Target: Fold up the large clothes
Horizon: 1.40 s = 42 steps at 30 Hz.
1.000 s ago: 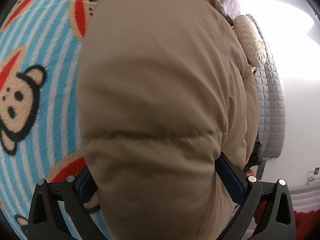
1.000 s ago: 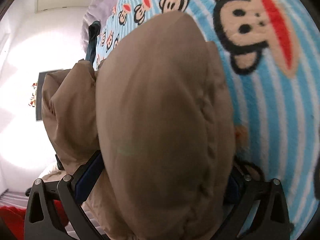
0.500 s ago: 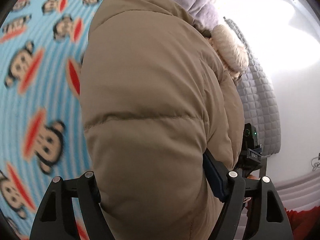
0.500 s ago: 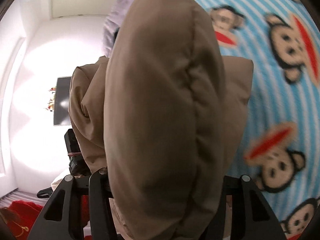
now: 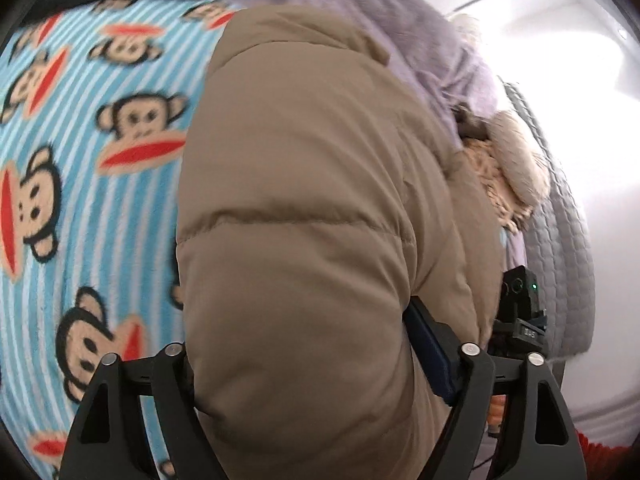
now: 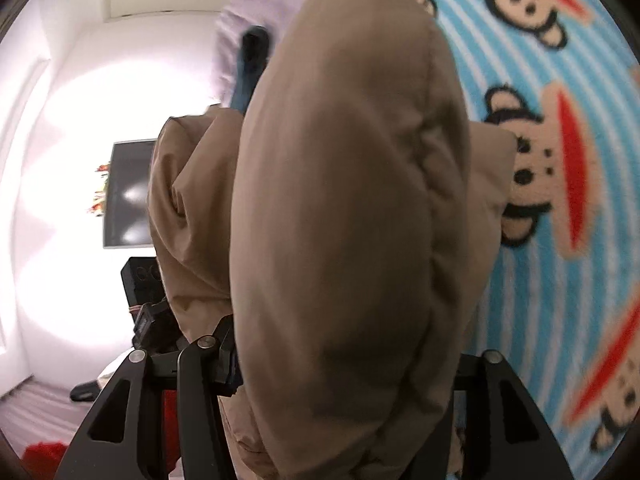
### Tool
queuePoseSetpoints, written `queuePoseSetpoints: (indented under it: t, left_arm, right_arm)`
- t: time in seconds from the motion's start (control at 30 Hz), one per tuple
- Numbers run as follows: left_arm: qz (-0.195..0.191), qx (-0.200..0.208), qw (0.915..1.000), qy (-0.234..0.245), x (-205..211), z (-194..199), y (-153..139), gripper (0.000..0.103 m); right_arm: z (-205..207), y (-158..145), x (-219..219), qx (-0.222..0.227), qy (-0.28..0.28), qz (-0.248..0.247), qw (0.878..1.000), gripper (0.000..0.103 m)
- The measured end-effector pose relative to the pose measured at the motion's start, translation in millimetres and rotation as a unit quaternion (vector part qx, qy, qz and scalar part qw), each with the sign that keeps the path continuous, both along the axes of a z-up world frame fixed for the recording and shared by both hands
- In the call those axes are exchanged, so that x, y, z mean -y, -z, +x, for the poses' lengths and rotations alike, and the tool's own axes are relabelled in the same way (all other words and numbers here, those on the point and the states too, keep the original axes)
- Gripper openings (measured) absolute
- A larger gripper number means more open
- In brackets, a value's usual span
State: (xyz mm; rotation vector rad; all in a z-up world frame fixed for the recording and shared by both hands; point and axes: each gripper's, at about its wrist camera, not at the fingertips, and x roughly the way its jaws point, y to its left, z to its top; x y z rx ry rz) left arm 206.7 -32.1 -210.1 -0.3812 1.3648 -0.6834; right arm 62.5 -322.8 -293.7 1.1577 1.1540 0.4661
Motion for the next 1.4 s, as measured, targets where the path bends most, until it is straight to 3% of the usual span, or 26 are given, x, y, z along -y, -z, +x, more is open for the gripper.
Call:
queuePoseSetpoints:
  t: [0.07,0.17,0.37,0.43,0.53,0.6,0.63,0.67,0.83,0.93,1.0,1.07,1.17,1.4]
  left_arm:
    - [-0.009,-0.005,0.9999,-0.005,-4.9,-0.2,8.8,0.088]
    - [-0.002,0.007,1.0000,-0.004,-4.8,-8.0,9.5,0.088]
    - [0.012,0.019,0.9997,-0.001,-8.7,-16.3,8.4,0.088]
    - [0.017,0.026,0.9995,-0.002,-5.1,-17.3,6.1,0.088]
    - [0.028,0.033,0.9991,-0.005,6.0,-20.9,0.1,0.088]
    - [0.046,0.033,0.9984,-0.009,13.4,-22.5,-6.6,0.088]
    - [0.054,0.032,0.9980,-0.010,14.9,-22.5,-9.1,0.088]
    - [0.072,0.037,0.9967,-0.010,15.5,-23.6,-17.4,0.087]
    - [0.112,0.131,0.9849,0.001,19.4,-27.9,-69.7,0.063]
    - [0.104,0.183,0.9772,0.025,44.4,-21.4,-98.4,0.063]
    - [0.115,0.205,0.9708,0.047,69.2,-16.1,-102.8,0.063]
    - [0.130,0.217,0.9650,0.068,99.1,-10.2,-98.2,0.063]
    - [0.161,0.194,0.9649,0.073,133.6,5.6,-64.2,0.063]
    - [0.196,0.217,0.9536,0.072,153.4,2.5,-27.8,0.063]
  right_arm:
    - [3.7,8.6,-4.3,-0.019,0.007,-0.012,1.000,0.074]
    - [-9.4,-4.6,-4.1,-0.028,0.010,-0.053,0.998,0.075]
    - [-47.6,-79.6,18.6,0.013,0.053,-0.177,0.983,0.075]
    - [-54.7,-100.0,14.8,0.045,0.057,-0.172,0.982,0.075]
    - [-50.1,-111.9,-3.3,0.074,0.015,-0.140,0.987,0.074]
    - [-40.1,-102.9,-26.9,0.054,-0.021,-0.163,0.985,0.062]
    - [-38.4,-93.7,-33.2,0.038,-0.035,-0.189,0.981,0.030]
    - [-37.4,-84.2,-42.6,0.015,-0.042,-0.230,0.972,0.018]
    - [-47.8,-63.8,-55.1,-0.010,-0.036,-0.325,0.945,0.012]
    - [-58.0,-57.1,-40.6,-0.025,-0.017,-0.311,0.950,0.012]
    - [-64.0,-55.1,-33.6,-0.023,-0.009,-0.299,0.954,0.009]
    - [-70.6,-56.1,-32.9,-0.019,-0.017,-0.323,0.946,0.008]
    - [-70.8,-41.4,-38.0,-0.024,-0.033,-0.350,0.936,0.006]
    - [-82.0,-10.4,-35.9,-0.016,-0.011,-0.335,0.942,0.005]
